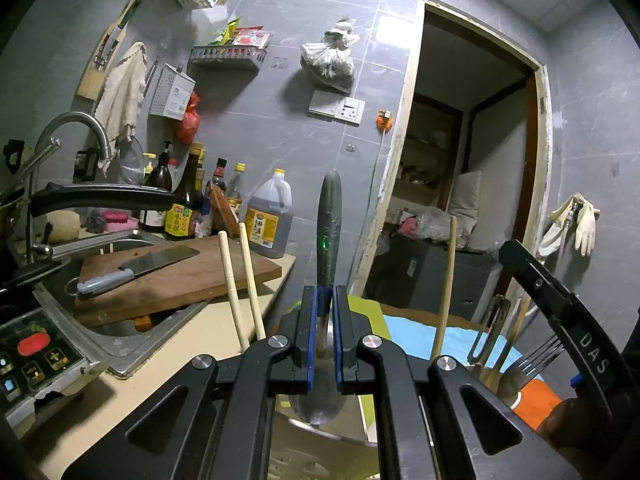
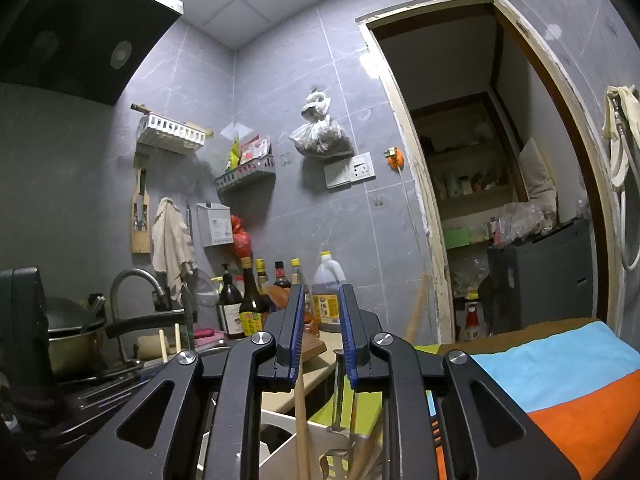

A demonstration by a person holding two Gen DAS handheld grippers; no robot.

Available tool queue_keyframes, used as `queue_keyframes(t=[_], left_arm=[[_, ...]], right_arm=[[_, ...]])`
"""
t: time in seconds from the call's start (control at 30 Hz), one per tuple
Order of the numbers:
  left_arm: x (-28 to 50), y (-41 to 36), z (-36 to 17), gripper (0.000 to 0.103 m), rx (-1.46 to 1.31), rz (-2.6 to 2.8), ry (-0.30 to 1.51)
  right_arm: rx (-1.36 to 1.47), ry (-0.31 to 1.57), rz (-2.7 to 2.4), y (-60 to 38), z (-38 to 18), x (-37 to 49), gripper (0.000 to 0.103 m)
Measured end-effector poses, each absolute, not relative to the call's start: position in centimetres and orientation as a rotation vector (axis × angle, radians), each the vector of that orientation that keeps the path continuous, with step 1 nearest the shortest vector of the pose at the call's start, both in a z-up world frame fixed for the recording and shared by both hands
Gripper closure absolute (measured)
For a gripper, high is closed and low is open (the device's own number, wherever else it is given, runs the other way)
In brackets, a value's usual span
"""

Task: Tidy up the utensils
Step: 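Lower the spoon into the basket with the left tool while the right tool lowers the peeler, then open the left tool releasing the spoon while the right tool releases the peeler, then move both tools away from the basket toward the chopsticks on the cloth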

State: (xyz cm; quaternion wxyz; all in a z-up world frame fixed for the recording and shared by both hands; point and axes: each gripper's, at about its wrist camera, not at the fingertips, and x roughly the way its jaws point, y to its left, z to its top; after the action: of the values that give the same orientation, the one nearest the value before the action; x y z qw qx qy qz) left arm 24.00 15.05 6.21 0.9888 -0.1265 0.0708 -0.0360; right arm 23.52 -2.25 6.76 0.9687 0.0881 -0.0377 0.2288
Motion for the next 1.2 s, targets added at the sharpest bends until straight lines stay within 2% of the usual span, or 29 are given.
queue_keyframes(t=[0.13,0.23,0.47,0.67,0.77,0.8,0.9,0.97,1.03,1.2], left_arm=[[23.7,15.3,6.3,0.096,-0.265,-0.088,0.128],[23.3,15.3,6.5,0.091,-0.267,-0.095,0.115],[22.9,15.5,6.7,0.087,-0.294,-0.114,0.094],[21.9,15.6,7.5,0.073,-0.334,-0.145,0.052],[21.0,15.2,8.3,0.059,-0.351,-0.145,0.038],[20.9,15.1,8.5,0.05,-0.357,-0.137,0.04],[20.0,13.8,9.1,0.047,-0.333,-0.1,0.059],[19.5,12.8,9.4,0.039,-0.298,-0.084,0.061],[18.5,11.6,9.9,0.024,-0.266,-0.091,0.052],[17.1,9.4,10.6,0.011,-0.224,-0.142,0.043]], right_arm=[[0.182,-0.079,0.463,-2.4,6.8,23.5,0.086],[0.176,-0.089,0.463,-2.4,6.7,23.4,0.077],[0.162,-0.119,0.443,-2.5,6.9,22.9,0.075],[0.16,-0.173,0.429,-3.3,8.3,21.6,0.064],[0.172,-0.17,0.43,-4.3,9.1,20.9,0.056],[0.174,-0.172,0.431,-4.7,9.4,20.6,0.052],[0.152,-0.183,0.425,-6.4,10.2,19.2,0.04],[0.133,-0.178,0.429,-7.6,10.6,18.3,0.03],[0.113,-0.162,0.432,-8.7,10.9,17.6,0.027],[0.043,-0.113,0.412,-11.6,10.9,16.0,0.013]])
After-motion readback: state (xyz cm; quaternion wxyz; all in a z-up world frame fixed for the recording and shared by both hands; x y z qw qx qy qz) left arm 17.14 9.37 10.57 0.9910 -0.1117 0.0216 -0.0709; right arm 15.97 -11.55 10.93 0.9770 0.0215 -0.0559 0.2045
